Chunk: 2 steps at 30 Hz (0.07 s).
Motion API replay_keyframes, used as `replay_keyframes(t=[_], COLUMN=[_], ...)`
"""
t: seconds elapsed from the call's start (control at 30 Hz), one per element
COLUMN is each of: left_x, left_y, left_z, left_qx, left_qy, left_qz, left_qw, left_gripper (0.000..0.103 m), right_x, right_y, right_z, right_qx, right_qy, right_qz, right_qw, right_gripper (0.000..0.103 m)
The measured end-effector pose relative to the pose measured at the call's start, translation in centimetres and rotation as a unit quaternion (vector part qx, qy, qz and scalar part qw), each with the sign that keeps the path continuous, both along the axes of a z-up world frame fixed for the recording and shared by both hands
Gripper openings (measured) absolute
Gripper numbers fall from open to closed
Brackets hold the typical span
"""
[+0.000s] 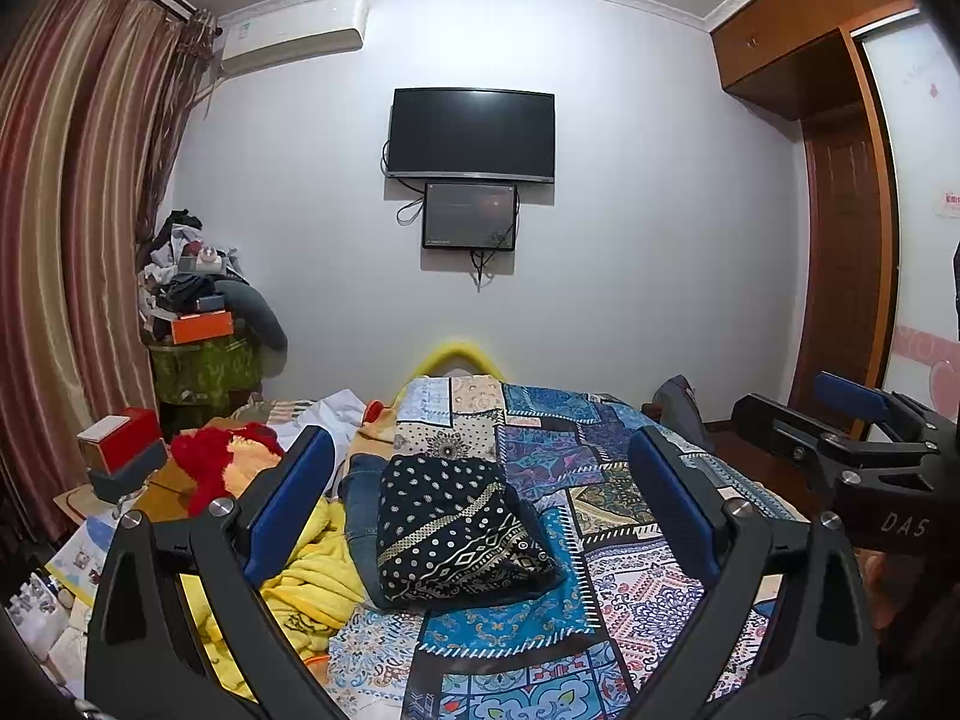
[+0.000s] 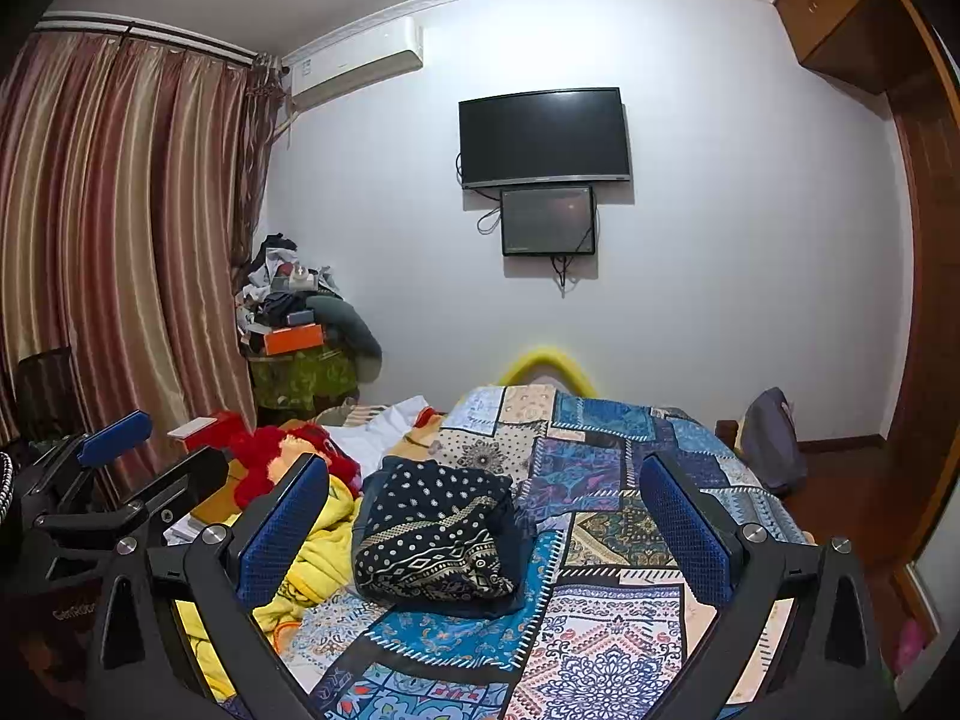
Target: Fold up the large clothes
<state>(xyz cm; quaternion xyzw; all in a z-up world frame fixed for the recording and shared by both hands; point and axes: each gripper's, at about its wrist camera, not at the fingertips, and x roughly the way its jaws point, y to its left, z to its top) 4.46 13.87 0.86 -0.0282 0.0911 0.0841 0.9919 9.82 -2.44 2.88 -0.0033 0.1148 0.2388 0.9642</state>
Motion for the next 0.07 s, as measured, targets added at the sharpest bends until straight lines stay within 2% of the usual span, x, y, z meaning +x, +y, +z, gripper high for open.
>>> replay_keyframes(t=[0.07], left_x=[0.00], left_y=[0.08], left_z=[-0.04], left_qx=[-0.002], left_qy=[0.000], left_qz=[0.000], left_qw=[1.0000], left_gripper=[0.099], right_x=[0.06], right_y=[0.05], right_z=[-0.01], right_qx=[-0.001], right_qy=[0.001], right_qz=[0.001], right_qw=[1.000], right_gripper=[0.103])
